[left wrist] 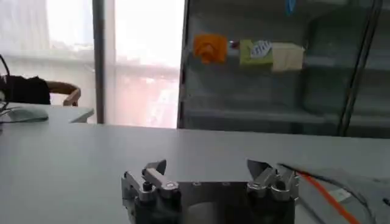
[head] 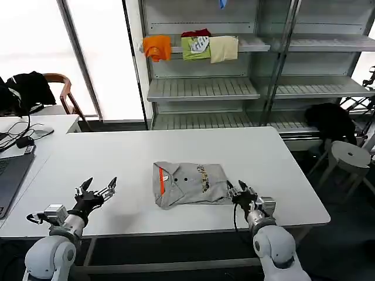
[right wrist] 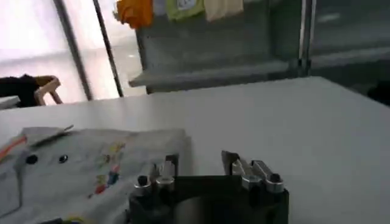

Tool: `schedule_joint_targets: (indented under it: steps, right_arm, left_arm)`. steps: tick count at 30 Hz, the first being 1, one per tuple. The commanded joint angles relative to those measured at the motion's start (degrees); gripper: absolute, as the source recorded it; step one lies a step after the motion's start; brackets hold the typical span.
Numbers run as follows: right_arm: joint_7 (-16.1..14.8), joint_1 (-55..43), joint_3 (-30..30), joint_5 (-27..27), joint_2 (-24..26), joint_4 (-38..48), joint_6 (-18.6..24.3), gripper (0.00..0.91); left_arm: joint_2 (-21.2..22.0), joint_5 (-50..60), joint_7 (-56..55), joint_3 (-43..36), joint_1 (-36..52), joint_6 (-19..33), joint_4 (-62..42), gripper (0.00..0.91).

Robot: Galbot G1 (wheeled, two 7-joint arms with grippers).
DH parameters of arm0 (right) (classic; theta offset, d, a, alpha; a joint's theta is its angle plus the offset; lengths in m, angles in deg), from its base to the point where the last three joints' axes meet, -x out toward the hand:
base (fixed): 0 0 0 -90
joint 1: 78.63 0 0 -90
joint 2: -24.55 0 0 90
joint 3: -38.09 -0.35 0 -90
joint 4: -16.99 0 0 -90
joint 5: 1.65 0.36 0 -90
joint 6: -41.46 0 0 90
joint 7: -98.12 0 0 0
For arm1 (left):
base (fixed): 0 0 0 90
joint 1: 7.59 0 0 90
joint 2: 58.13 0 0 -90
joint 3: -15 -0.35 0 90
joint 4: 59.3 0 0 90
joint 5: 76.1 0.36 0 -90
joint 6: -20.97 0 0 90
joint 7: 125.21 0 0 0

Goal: Fold and organize the clothes.

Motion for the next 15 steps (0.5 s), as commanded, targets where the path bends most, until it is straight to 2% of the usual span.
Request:
schedule_joint_targets:
  steps: [1,3,7,9,11,15]
  right_arm:
    - [-2.9,4.3,-3.3,-24.8,2.3,-6.5,11.2,0.907]
    - [-1.8,4.4,-4.1,-24.5,3.3,-7.9,10.3,0.907]
    - [-0.9,3.2,-6.5,-22.8,4.9,-8.8,5.3,0.907]
    - [-1.4,2.9,-7.7,-22.3,5.6,-7.8,5.1,0.907]
    - [-3.6,2.3,-9.3,-22.2,5.5,-6.5,5.1,0.907]
    - [-5.5,-0.5,-11.6,-22.0,4.0,-1.7,1.9,0.907]
  left_arm:
    - [-0.5,0.0,0.5,0.1,0.5,3.1,-1.2,0.907]
    - [-0.5,0.0,0.6,0.1,1.0,3.3,-1.5,0.907]
    - [-0.4,0.0,0.6,0.3,2.8,3.3,-2.0,0.907]
    - [-0.5,0.1,0.6,0.1,3.2,3.3,-2.3,0.907]
    - [-0.6,0.2,0.9,-0.2,3.6,3.5,-3.2,0.907]
    - [0.1,1.9,1.2,-1.8,6.0,3.5,-5.9,0.907]
